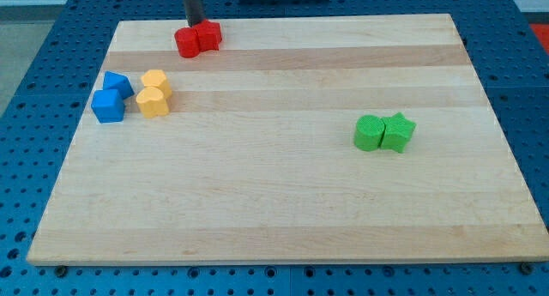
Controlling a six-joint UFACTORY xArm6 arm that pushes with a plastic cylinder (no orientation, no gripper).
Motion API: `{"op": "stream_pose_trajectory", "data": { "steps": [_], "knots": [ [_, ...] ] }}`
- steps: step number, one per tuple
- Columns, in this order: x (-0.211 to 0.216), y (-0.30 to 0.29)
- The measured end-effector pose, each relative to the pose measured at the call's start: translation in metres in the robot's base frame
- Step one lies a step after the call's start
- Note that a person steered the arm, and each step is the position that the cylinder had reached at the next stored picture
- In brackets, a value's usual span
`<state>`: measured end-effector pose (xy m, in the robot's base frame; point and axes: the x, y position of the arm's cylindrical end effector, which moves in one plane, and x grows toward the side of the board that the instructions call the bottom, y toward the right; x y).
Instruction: Separate red star from red circle
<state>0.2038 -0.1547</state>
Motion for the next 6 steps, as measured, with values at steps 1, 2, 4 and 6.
{"op": "stream_pose_trajectory", "data": {
  "steps": [1,2,4,6],
  "knots": [
    [0.015,0.015],
    [0.023,0.032],
    [0.044,0.068],
    [0.035,0.062]
  ]
}}
